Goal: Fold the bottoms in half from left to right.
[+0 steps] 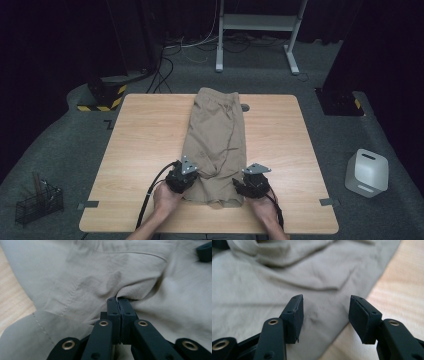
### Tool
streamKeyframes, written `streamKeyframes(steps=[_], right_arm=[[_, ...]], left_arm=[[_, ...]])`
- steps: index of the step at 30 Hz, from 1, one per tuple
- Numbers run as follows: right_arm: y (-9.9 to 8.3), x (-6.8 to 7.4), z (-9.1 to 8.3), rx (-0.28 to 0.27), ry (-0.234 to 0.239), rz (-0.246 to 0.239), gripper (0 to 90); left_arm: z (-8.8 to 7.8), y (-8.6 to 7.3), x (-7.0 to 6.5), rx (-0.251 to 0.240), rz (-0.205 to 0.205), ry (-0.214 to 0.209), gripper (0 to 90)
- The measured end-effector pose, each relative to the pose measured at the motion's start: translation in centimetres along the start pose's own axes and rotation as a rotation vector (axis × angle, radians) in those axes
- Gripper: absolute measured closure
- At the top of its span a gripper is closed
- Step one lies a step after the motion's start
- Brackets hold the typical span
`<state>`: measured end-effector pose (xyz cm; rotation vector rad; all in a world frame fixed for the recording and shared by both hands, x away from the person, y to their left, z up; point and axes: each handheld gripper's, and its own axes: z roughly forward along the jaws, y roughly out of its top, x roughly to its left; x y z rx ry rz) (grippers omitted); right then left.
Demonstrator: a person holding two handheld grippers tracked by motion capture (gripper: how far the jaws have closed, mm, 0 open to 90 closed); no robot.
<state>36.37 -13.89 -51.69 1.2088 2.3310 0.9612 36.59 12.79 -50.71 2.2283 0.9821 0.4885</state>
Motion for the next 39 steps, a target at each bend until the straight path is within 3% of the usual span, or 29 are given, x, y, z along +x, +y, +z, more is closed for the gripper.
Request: streamKeyframes(steps=[3, 7, 10, 11, 14, 16, 18, 20, 21, 22, 23, 24, 27, 30, 33, 36, 39], right_arm=[[-0.2, 0.0, 0.1, 0.0, -0.017, -0.011, 47.6], [1.0, -0.2, 1.3, -0.004, -0.017, -0.017, 48.0], [2.4, -0.7, 2.5, 0.005, -0.026, -0.009, 48.0], [2.4, -0.7, 2.5, 0.005, -0.026, -0.009, 48.0], [2.5, -0.8, 2.8, -0.001, -0.031, 0.001, 48.0], [2.5, -0.8, 2.8, -0.006, -0.031, 0.003, 48.1], [2.5, -0.8, 2.8, -0.005, -0.032, 0.003, 48.1], [2.5, -0.9, 2.7, -0.001, -0.031, 0.002, 48.0], [2.4, -0.9, 2.5, 0.01, -0.034, 0.008, 47.9], [2.4, -0.9, 2.5, 0.01, -0.034, 0.008, 47.9], [2.2, -1.0, 2.2, 0.016, -0.031, 0.012, 47.2], [2.2, -1.0, 2.2, 0.016, -0.031, 0.012, 47.2], [2.0, -1.3, 1.2, -0.01, -0.026, 0.036, 48.3], [2.5, -1.2, 0.0, -0.049, -0.015, 0.033, 50.2], [3.7, -0.7, -0.7, -0.083, 0.017, 0.021, 50.8], [4.8, 0.0, -0.6, -0.098, 0.048, 0.016, 51.0], [6.2, 1.1, 0.2, -0.104, 0.085, 0.003, 51.0]], left_arm=[[0.9, 0.3, 0.7, 0.011, -0.016, 0.009, 89.0], [1.9, 1.2, 2.2, 0.016, -0.034, 0.047, 89.2], [1.5, 1.8, 2.7, -0.019, -0.055, 0.056, 89.4], [0.9, 2.1, 2.4, -0.044, -0.046, 0.045, 89.4], [-0.9, 2.5, 0.1, -0.097, 0.035, 0.009, 89.3], [-1.2, 2.3, -1.6, -0.088, 0.088, -0.02, 89.3], [-0.6, 1.6, -2.7, -0.059, 0.102, -0.051, 88.8], [0.1, 1.0, -3.4, -0.032, 0.129, -0.035, 87.1], [0.2, 0.7, -3.4, -0.026, 0.126, -0.036, 79.2], [0.1, 0.6, -3.4, -0.031, 0.122, -0.034, 79.2], [-0.1, 0.5, -3.4, -0.039, 0.118, -0.025, 69.6], [-0.5, 0.5, -3.5, -0.048, 0.118, -0.012, 69.6], [-1.6, 0.1, -3.4, -0.065, 0.13, 0.046, 56.8], [-2.5, -0.7, -2.9, -0.066, 0.106, 0.093, 48.5], [-3.0, -1.4, -2.3, -0.067, 0.071, 0.118, 44.6], [-3.1, -1.9, -1.6, -0.07, 0.026, 0.109, 43.9], [-2.9, -2.1, -1.1, -0.061, 0.015, 0.093, 45.1]])
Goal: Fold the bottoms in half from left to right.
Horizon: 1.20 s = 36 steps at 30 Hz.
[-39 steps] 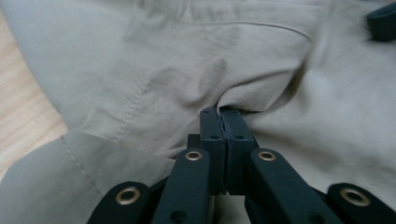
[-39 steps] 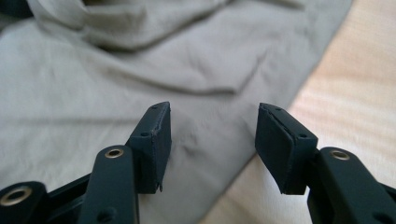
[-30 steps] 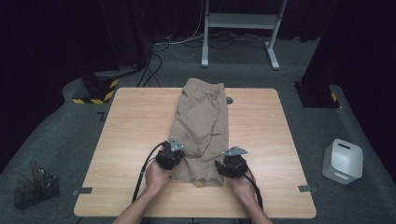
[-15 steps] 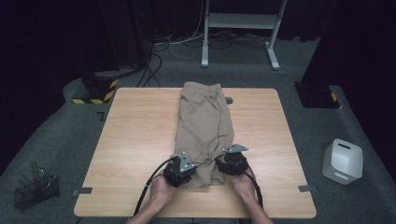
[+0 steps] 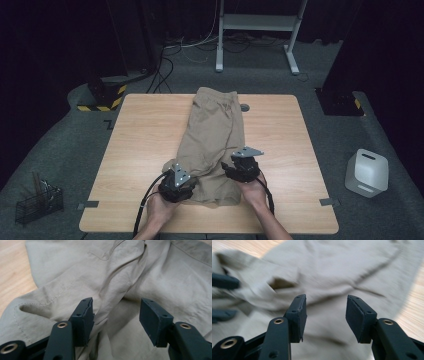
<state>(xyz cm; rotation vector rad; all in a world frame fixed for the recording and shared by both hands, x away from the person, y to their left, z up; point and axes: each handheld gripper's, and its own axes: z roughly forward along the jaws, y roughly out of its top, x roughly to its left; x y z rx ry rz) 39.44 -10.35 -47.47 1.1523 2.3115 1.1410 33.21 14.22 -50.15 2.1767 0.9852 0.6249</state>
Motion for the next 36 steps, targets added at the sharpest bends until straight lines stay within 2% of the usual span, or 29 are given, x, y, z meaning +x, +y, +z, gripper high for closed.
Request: streamKeyframes(steps=[6, 9, 12, 16, 21, 23, 26, 32, 36], right_arm=[[1.6, 2.2, 1.6, -0.011, 0.074, -0.017, 50.9], [1.7, 2.9, 2.5, 0.013, 0.095, -0.027, 51.8], [1.3, 3.1, 3.6, 0.056, 0.109, -0.04, 59.9], [0.1, 2.7, 4.4, 0.106, 0.094, -0.05, 74.6], [-0.9, 1.9, 4.3, 0.123, 0.105, -0.064, 88.6], [-1.0, 1.8, 4.2, 0.121, 0.103, -0.077, 89.2], [-1.1, 1.6, 4.1, 0.12, 0.102, -0.076, 89.3], [-1.3, 1.1, 4.0, 0.116, 0.07, -0.081, 89.5], [-1.3, 0.0, 3.4, 0.111, 0.044, -0.047, 89.4]], left_arm=[[1.8, 0.1, 0.3, 0.035, -0.035, -0.045, 45.4], [2.4, 0.2, 0.3, 0.047, -0.038, -0.047, 44.8], [2.2, 0.3, 0.4, 0.042, -0.052, -0.053, 43.8], [0.8, 0.2, 0.7, 0.019, -0.055, -0.049, 41.7], [-1.2, -0.2, 1.2, -0.014, -0.067, -0.036, 39.2], [-1.8, -0.5, 1.4, -0.023, -0.074, -0.024, 38.5], [-2.1, -1.2, 1.9, -0.025, -0.104, -0.015, 38.0], [-1.4, -2.3, 2.8, 0.019, -0.149, 0.015, 34.8], [-0.9, -2.7, 2.8, 0.04, -0.184, -0.004, 32.3]])
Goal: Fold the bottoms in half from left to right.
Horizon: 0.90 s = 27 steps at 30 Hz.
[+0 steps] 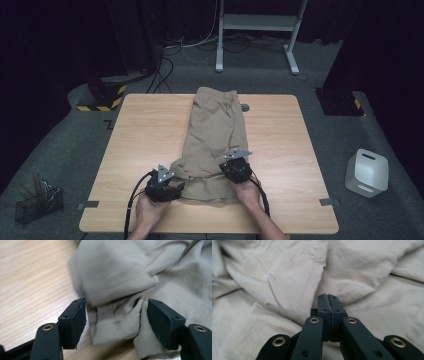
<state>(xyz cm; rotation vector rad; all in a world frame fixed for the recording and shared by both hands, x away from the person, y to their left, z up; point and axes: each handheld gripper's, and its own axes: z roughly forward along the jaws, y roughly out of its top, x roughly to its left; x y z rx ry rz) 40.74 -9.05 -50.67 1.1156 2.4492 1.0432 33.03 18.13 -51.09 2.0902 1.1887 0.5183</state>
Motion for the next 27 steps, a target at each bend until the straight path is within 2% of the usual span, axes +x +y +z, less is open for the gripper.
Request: streamKeyframes(steps=[3, 6, 9, 11, 13, 15, 17, 19, 20, 25, 27], right_arm=[[-0.1, -0.5, -0.5, -0.01, -0.012, 0.019, 87.4], [0.0, -0.7, -1.3, -0.047, 0.01, 0.06, 70.4], [0.5, -0.4, -2.1, -0.081, 0.027, 0.059, 60.7], [1.0, -0.1, -2.1, -0.077, 0.056, 0.065, 56.3], [1.3, 0.2, -1.5, -0.053, 0.065, 0.063, 54.6], [1.4, 0.4, -0.5, -0.024, 0.075, 0.055, 56.2], [1.2, 0.6, 0.5, 0.008, 0.086, 0.053, 69.0], [0.8, 0.6, 0.7, 0.021, 0.106, 0.048, 83.5], [0.5, 0.6, 0.3, 0.015, 0.112, 0.033, 89.3], [-0.8, 0.4, -3.1, -0.039, 0.071, -0.039, 90.0], [-1.6, 0.0, -4.6, -0.064, 0.048, -0.046, 90.0]], left_arm=[[0.3, 0.0, -0.3, 0.0, -0.009, -0.024, 31.4], [0.8, 0.2, -0.6, 0.019, -0.003, -0.022, 30.0], [1.3, 0.1, -0.4, 0.031, -0.008, -0.01, 29.2], [1.4, 0.2, -0.4, 0.027, -0.017, -0.005, 28.7], [1.5, 0.2, -0.4, 0.026, -0.019, -0.002, 28.3], [1.5, 0.1, -0.3, 0.022, -0.019, 0.002, 28.1], [1.4, -0.1, -0.3, 0.017, -0.024, 0.005, 28.1], [1.3, -0.1, -0.2, 0.02, -0.029, 0.006, 28.1], [1.2, -0.1, -0.1, 0.021, -0.027, 0.006, 28.1], [1.1, -0.4, -0.2, 0.011, -0.033, 0.016, 28.3], [1.1, -0.5, -0.2, 0.004, -0.04, 0.013, 28.3]])
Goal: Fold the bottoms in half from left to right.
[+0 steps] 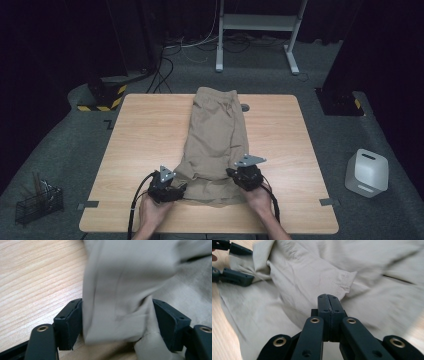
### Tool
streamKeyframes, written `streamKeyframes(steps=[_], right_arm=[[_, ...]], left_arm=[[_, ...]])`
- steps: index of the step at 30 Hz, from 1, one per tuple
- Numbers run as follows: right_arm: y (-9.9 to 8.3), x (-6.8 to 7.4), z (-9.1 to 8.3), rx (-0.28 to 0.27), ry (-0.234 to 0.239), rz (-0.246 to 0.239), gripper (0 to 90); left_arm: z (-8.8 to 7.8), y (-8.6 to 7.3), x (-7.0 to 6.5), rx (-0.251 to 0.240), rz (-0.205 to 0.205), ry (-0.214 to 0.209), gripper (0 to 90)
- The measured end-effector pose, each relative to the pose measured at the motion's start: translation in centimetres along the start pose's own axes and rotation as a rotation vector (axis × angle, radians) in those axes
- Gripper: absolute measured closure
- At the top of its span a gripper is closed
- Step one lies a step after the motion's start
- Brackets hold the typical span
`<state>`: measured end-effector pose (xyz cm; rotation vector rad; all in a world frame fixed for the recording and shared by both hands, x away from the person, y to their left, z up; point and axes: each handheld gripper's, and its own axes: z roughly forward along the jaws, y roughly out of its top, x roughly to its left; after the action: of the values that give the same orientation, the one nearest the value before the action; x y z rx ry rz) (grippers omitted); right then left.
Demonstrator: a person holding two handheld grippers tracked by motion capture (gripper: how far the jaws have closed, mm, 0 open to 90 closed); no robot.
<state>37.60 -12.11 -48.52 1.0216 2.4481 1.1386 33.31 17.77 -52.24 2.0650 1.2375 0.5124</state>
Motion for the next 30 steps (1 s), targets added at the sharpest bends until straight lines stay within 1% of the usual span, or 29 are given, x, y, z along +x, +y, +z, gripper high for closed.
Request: streamKeyframes(steps=[1, 3, 4, 5, 8, 9, 11, 13, 15, 17, 19, 20, 21, 22, 24, 25, 27, 28, 29, 30], right_arm=[[-0.6, -0.2, -0.9, -0.014, -0.017, 0.002, 90.0], [-1.6, -0.4, -1.8, -0.024, -0.041, 0.005, 90.0], [-2.3, -0.6, -2.2, -0.021, -0.053, 0.012, 90.0], [-3.1, -0.8, -2.4, -0.013, -0.06, 0.036, 90.0], [-5.2, -1.7, -2.0, 0.018, -0.075, 0.1, 90.0], [-5.5, -1.7, -1.7, 0.029, -0.085, 0.106, 89.9], [-5.5, -1.8, -1.2, 0.03, -0.108, 0.099, 89.9], [-4.9, -2.0, -0.7, 0.033, -0.137, 0.089, 89.9], [-4.2, -2.7, 0.1, 0.035, -0.166, 0.084, 89.9], [-3.2, -4.1, 1.0, 0.037, -0.194, 0.102, 89.8], [-2.7, -5.2, 1.5, 0.035, -0.199, 0.132, 89.8], [-2.5, -5.6, 1.7, 0.033, -0.197, 0.149, 89.8], [-2.4, -5.7, 1.8, 0.035, -0.2, 0.151, 89.9], [-2.4, -5.5, 1.7, 0.037, -0.205, 0.148, 89.8], [-2.7, -4.9, 1.3, 0.039, -0.209, 0.122, 89.8], [-3.1, -4.6, 0.9, 0.032, -0.209, 0.108, 89.8], [-4.0, -3.9, -0.2, 0.013, -0.208, 0.097, 89.8], [-4.4, -3.8, -0.6, 0.003, -0.203, 0.091, 89.7], [-4.8, -3.7, -1.0, 0.001, -0.188, 0.097, 89.6], [-5.0, -3.7, -1.2, 0.004, -0.181, 0.088, 89.3]], left_arm=[[0.0, 0.0, 0.0, -0.001, -0.001, 0.001, 28.3], [-0.1, -0.1, 0.0, 0.001, -0.001, 0.001, 28.3], [-0.1, -0.1, 0.1, 0.0, 0.0, 0.002, 28.3], [-0.1, -0.2, 0.0, -0.003, -0.003, 0.001, 28.3], [-0.1, -0.2, 0.0, -0.01, -0.002, 0.003, 28.7], [0.0, -0.1, 0.0, -0.01, -0.002, 0.002, 28.9], [0.3, 0.1, 0.1, -0.013, -0.004, 0.003, 29.5], [0.8, 0.6, 0.2, -0.023, -0.01, 0.009, 30.1], [1.6, 1.2, 0.5, -0.03, -0.016, 0.019, 30.3], [2.4, 2.0, 0.9, -0.033, -0.024, 0.031, 30.4], [2.9, 2.6, 1.3, -0.03, -0.029, 0.038, 30.4], [3.0, 2.7, 1.5, -0.026, -0.031, 0.039, 30.4], [3.0, 2.8, 1.6, -0.024, -0.031, 0.039, 30.4], [2.9, 2.7, 1.6, -0.024, -0.03, 0.039, 30.4], [2.6, 2.3, 1.6, -0.021, -0.03, 0.037, 30.8], [2.3, 2.0, 1.5, -0.023, -0.031, 0.033, 31.1], [1.8, 1.6, 1.4, -0.021, -0.024, 0.026, 31.3], [1.5, 1.4, 1.4, -0.018, -0.021, 0.015, 31.2], [1.4, 1.2, 1.4, -0.016, -0.01, 0.004, 30.9], [1.1, 1.0, 1.4, -0.012, 0.001, -0.012, 30.8]])
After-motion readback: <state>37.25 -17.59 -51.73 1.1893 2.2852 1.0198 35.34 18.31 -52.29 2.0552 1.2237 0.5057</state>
